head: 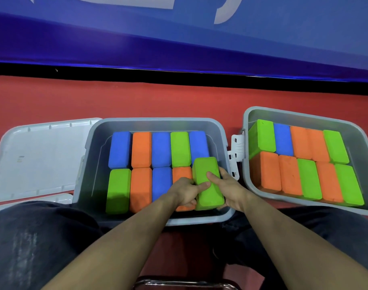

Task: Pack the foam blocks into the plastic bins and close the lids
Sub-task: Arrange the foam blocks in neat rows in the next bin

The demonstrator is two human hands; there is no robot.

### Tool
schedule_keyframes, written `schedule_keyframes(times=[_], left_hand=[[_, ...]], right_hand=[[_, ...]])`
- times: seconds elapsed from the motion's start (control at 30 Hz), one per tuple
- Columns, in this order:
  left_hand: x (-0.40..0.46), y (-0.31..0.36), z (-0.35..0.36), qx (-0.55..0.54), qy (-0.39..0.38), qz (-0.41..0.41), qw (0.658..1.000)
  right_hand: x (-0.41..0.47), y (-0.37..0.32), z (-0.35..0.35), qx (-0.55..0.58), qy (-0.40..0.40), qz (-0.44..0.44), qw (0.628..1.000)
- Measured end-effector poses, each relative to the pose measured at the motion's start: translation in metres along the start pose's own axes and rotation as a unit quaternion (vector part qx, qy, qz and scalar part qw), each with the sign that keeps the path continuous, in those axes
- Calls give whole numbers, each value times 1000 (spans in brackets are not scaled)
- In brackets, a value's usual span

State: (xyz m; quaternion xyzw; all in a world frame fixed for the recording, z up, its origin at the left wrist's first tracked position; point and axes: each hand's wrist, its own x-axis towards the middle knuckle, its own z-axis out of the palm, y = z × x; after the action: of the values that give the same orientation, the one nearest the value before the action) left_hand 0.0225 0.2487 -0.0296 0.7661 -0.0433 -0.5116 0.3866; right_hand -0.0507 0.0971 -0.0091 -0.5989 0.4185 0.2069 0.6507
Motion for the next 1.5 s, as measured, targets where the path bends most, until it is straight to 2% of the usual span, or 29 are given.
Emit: schedule_keyframes(times=[0.07, 0.17, 0.27, 0.37, 0.43, 0.53, 0.6, 0.73, 1.03, 1.17, 1.5], left_hand=[[0, -3, -5, 8, 35, 44, 998], [2, -19, -21, 42, 149, 102, 983], [9, -50, -50, 141, 310, 152, 928], [11, -74, -89, 196, 422, 97, 880], [10, -89, -110, 235, 409, 10, 882], [8, -109, -125, 266, 330, -87, 902], [8, -112, -125, 259, 305, -84, 912], [7, -107, -121, 274, 289, -86, 913], [5, -103, -127, 236, 192, -141, 942], [6, -107, -126, 249, 204, -137, 937], [7, -103, -125, 247, 194, -143, 939]], right_hand=[[4, 0, -1, -6, -3, 0, 1000], [10, 4, -4, -7, -16, 9, 1000], [17, 10, -7, -4, -22, 18, 1000], [25, 13, -7, 29, -30, 19, 999], [28, 10, -4, 56, -34, 14, 998], [31, 4, 1, 92, -45, 7, 995], [34, 0, 6, 84, -34, 5, 996], [50, 6, 13, 33, 30, -34, 998], [69, 21, 23, -50, 78, -72, 993], [81, 43, 32, -54, 112, -106, 986], [94, 37, 35, -45, 142, -102, 983]])
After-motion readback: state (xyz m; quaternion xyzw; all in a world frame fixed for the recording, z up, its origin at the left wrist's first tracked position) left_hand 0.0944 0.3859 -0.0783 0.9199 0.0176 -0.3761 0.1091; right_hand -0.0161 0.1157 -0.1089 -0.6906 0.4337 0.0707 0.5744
